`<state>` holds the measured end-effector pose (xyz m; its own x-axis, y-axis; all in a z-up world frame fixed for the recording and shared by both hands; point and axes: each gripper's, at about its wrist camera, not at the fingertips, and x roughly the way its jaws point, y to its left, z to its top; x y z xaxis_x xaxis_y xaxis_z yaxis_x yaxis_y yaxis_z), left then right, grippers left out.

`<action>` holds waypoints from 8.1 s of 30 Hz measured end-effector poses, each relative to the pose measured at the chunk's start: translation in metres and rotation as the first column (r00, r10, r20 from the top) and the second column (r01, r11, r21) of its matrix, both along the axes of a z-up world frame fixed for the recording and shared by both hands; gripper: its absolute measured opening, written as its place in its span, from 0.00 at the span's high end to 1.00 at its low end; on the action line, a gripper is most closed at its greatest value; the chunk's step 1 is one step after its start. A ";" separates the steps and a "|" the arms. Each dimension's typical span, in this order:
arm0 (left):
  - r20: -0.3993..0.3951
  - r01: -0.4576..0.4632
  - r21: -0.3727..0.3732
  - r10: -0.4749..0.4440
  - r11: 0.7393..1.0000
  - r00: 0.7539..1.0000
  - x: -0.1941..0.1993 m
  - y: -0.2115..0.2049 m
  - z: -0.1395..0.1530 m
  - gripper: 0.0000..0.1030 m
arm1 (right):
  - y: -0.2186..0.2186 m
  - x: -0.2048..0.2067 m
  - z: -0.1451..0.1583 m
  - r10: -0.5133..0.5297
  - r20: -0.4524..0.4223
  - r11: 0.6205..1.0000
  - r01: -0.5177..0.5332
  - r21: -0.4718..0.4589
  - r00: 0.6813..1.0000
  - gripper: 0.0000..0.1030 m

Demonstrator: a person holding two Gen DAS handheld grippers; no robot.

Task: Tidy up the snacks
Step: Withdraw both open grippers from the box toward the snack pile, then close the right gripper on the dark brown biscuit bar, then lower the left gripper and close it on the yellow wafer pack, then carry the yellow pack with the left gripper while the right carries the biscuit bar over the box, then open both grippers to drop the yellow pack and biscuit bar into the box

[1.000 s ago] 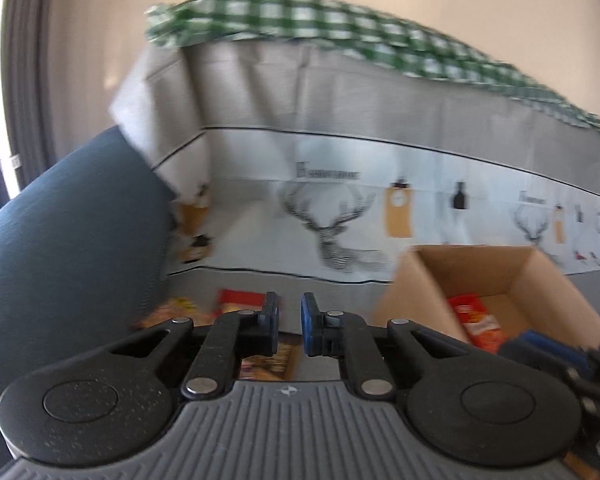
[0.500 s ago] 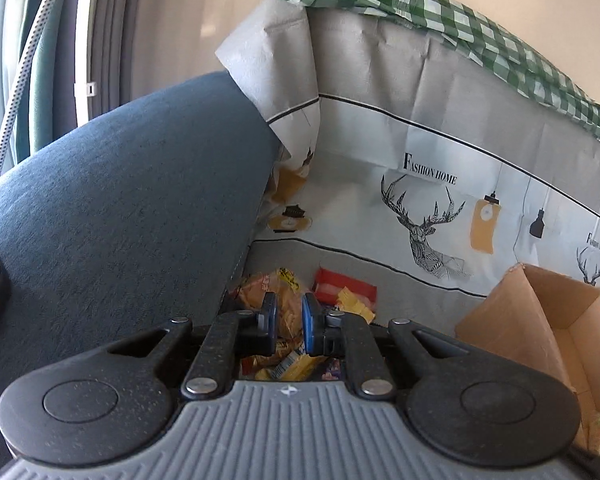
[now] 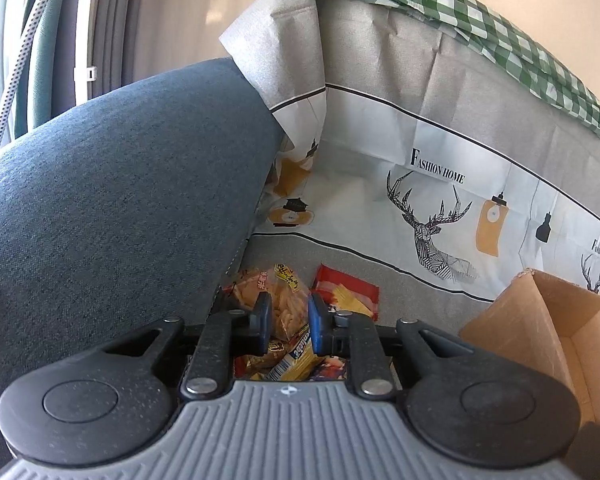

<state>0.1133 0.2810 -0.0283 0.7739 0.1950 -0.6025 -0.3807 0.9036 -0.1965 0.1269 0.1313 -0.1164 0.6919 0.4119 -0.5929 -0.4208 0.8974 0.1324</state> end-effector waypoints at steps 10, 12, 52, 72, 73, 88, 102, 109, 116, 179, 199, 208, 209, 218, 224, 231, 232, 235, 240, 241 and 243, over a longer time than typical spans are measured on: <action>-0.011 -0.004 -0.023 0.004 1.000 1.000 0.007 0.001 -0.003 0.72 | 0.017 0.013 -0.020 -0.023 -0.002 0.995 0.022 -0.092 1.000 0.32; -0.011 -0.003 -0.024 0.003 1.000 1.000 0.009 0.000 -0.003 0.72 | 0.017 0.010 -0.019 -0.014 0.012 0.994 0.016 -0.105 1.000 0.53; -0.270 0.119 0.081 -0.093 0.990 0.958 0.087 -0.033 -0.076 0.15 | -0.085 -0.090 0.004 0.189 -0.187 0.976 -0.205 -0.071 0.964 0.42; -0.336 0.304 0.050 -0.270 0.951 0.902 0.044 -0.049 -0.068 0.68 | -0.079 -0.092 -0.007 0.203 -0.132 0.968 -0.219 -0.120 0.970 0.59; -0.345 0.302 0.015 -0.279 0.953 0.896 0.039 -0.049 -0.067 0.68 | -0.081 -0.091 -0.006 0.202 -0.138 0.969 -0.218 -0.112 0.969 0.60; -0.387 0.168 -0.210 -0.240 0.963 0.890 -0.017 -0.037 -0.063 0.60 | -0.088 -0.102 0.005 0.223 -0.183 0.968 -0.239 -0.070 0.957 0.54; -0.375 0.165 -0.185 -0.225 0.969 0.899 -0.020 -0.039 -0.057 0.75 | -0.085 -0.101 -0.001 0.207 -0.179 0.972 -0.223 -0.072 0.962 0.53; -0.306 0.166 -0.165 -0.211 0.972 0.928 -0.025 -0.040 -0.043 0.82 | -0.085 -0.105 0.000 0.207 -0.151 0.971 -0.221 -0.085 0.967 0.60; -0.250 0.166 -0.140 -0.197 0.976 0.948 -0.031 -0.042 -0.027 0.82 | -0.088 -0.113 0.013 0.189 -0.090 0.978 -0.196 -0.076 0.978 0.60; 0.284 0.487 0.035 -0.476 0.873 0.832 0.006 -0.241 0.053 0.82 | -0.305 -0.037 0.139 -0.171 0.303 0.984 0.180 -0.001 0.938 0.61; 0.269 0.520 0.075 -0.519 0.851 0.811 0.011 -0.263 0.046 0.82 | -0.313 -0.037 0.136 -0.186 0.294 0.980 0.199 -0.014 0.938 0.60; 0.272 0.522 0.073 -0.521 0.850 0.809 0.010 -0.264 0.046 0.82 | -0.311 -0.036 0.136 -0.167 0.294 0.983 0.182 -0.024 0.941 0.60; 0.272 0.522 0.073 -0.520 0.850 0.810 0.010 -0.264 0.046 0.82 | -0.311 -0.036 0.136 -0.166 0.294 0.983 0.181 -0.025 0.941 0.60; 0.272 0.523 0.072 -0.521 0.850 0.809 0.010 -0.264 0.046 0.83 | -0.312 -0.035 0.135 -0.160 0.292 0.984 0.176 -0.028 0.943 0.60; 0.273 0.523 0.069 -0.520 0.850 0.809 0.010 -0.263 0.047 0.82 | -0.313 -0.034 0.134 -0.154 0.292 0.985 0.171 -0.033 0.944 0.60; 0.273 0.523 0.070 -0.520 0.850 0.809 0.010 -0.264 0.047 0.82 | -0.312 -0.035 0.133 -0.153 0.292 0.985 0.170 -0.034 0.944 0.60; 0.273 0.523 0.070 -0.520 0.850 0.809 0.010 -0.264 0.047 0.82 | -0.312 -0.035 0.133 -0.153 0.292 0.985 0.170 -0.035 0.944 0.60; 0.273 0.523 0.070 -0.521 0.849 0.809 0.010 -0.264 0.047 0.83 | -0.311 -0.035 0.133 -0.151 0.292 0.985 0.169 -0.035 0.945 0.60; 0.273 0.523 0.069 -0.521 0.849 0.809 0.010 -0.263 0.047 0.83 | -0.311 -0.035 0.133 -0.152 0.292 0.985 0.170 -0.038 0.944 0.60; 0.273 0.523 0.070 -0.521 0.849 0.809 0.010 -0.263 0.047 0.83 | -0.310 -0.035 0.133 -0.151 0.292 0.985 0.169 -0.039 0.944 0.60; 0.273 0.523 0.068 -0.521 0.849 0.809 0.010 -0.263 0.047 0.82 | -0.310 -0.035 0.133 -0.149 0.291 0.985 0.168 -0.040 0.945 0.60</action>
<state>0.1237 0.0179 0.0186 0.8891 -0.2901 -0.3541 0.2175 0.9484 -0.2309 0.0921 -0.1788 0.0165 0.8892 0.2513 -0.3824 -0.2844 0.9582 -0.0317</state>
